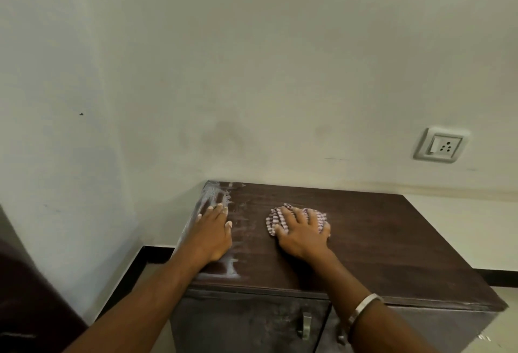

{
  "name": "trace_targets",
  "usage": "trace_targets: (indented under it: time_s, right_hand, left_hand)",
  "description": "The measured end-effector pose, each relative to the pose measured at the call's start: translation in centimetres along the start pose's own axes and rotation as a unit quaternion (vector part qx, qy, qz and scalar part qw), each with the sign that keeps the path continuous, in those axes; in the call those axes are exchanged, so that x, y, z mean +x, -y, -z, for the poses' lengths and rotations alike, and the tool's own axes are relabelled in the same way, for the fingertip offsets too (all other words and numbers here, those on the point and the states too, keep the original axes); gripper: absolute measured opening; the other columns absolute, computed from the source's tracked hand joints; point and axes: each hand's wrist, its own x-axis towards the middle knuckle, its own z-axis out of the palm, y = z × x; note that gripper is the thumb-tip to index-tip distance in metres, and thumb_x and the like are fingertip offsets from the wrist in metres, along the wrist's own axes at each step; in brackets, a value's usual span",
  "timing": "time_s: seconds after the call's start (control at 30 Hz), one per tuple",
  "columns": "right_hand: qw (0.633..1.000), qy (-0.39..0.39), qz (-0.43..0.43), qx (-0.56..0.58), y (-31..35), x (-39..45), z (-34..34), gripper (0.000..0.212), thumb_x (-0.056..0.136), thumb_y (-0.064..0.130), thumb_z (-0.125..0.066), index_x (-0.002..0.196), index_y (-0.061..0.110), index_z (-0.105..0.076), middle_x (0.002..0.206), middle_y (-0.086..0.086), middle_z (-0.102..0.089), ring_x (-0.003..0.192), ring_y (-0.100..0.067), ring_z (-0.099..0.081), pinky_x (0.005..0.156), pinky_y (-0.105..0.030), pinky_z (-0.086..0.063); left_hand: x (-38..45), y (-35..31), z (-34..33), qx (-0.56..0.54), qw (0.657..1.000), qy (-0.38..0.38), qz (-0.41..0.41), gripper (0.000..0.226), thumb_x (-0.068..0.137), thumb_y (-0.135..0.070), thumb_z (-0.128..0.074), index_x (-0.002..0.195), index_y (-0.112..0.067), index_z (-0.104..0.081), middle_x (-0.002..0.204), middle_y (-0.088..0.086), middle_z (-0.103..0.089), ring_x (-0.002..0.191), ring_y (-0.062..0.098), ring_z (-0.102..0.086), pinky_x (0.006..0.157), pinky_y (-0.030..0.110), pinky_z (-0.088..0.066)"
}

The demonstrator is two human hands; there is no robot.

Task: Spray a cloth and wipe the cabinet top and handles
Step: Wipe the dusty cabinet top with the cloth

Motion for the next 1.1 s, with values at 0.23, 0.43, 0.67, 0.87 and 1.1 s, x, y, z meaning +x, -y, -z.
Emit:
trace_targets:
  time_s: [0.23, 0.43, 0.67, 0.87, 1.1]
  right_hand:
    - [0.992, 0.009, 0.123, 0.009, 6.1, -3.3, -2.9, 0.058, 0.096, 0.056, -0.028, 0.150, 0.043, -0.011, 0.163, 0.007, -0.004, 0.149, -0.025, 0.011, 0.111, -0.061, 0.014]
    - [0.994, -0.009, 0.112, 0.013, 3.0, -4.3, -2.1, 0.058, 0.093, 0.062, -0.026, 0.148, 0.048, -0.015, 0.161, 0.012, -0.011, 0.149, -0.018, 0.004, 0.115, -0.057, 0.007]
    - [0.998, 0.001, 0.059, 0.024, 4.0, -5.7, -2.2, 0.058, 0.096, 0.056, -0.027, 0.150, 0.044, -0.012, 0.162, 0.009, -0.005, 0.149, -0.026, 0.010, 0.113, -0.061, 0.011]
    - [0.988, 0.004, 0.155, 0.004, 4.6, -9.1, -2.9, 0.056, 0.095, 0.058, -0.028, 0.148, 0.047, -0.013, 0.161, 0.012, -0.009, 0.149, -0.019, 0.008, 0.115, -0.056, 0.010]
    - [0.991, 0.026, 0.131, 0.003, 3.6, -8.7, -2.1, 0.056, 0.094, 0.058, -0.029, 0.147, 0.048, -0.015, 0.161, 0.013, -0.010, 0.149, -0.020, 0.007, 0.115, -0.058, 0.009]
  left_hand:
    - [-1.7, 0.9, 1.1, 0.002, 0.999, -0.003, 0.035, 0.055, 0.104, -0.032, -0.024, 0.154, -0.014, -0.015, 0.163, 0.002, -0.009, 0.150, 0.021, -0.007, 0.122, 0.040, -0.007]
    - [-3.5, 0.7, 1.0, 0.002, 1.000, -0.001, 0.032, 0.054, 0.104, -0.032, -0.025, 0.154, -0.014, -0.016, 0.163, 0.003, -0.009, 0.150, 0.021, -0.007, 0.122, 0.039, -0.007]
    - [-5.8, 0.1, 1.4, -0.003, 1.000, 0.003, 0.026, 0.055, 0.104, -0.032, -0.023, 0.154, -0.012, -0.013, 0.163, 0.003, -0.005, 0.150, 0.021, -0.003, 0.121, 0.034, -0.007]
    - [-7.0, 1.1, 1.4, -0.001, 0.999, 0.009, 0.039, 0.055, 0.104, -0.031, -0.024, 0.154, -0.012, -0.013, 0.163, 0.004, -0.005, 0.150, 0.022, -0.005, 0.122, 0.035, -0.009]
    - [-8.9, 0.7, 1.6, -0.001, 0.999, 0.013, 0.032, 0.053, 0.105, -0.025, -0.021, 0.153, -0.003, -0.010, 0.163, 0.010, -0.003, 0.150, 0.022, 0.000, 0.120, 0.030, 0.001]
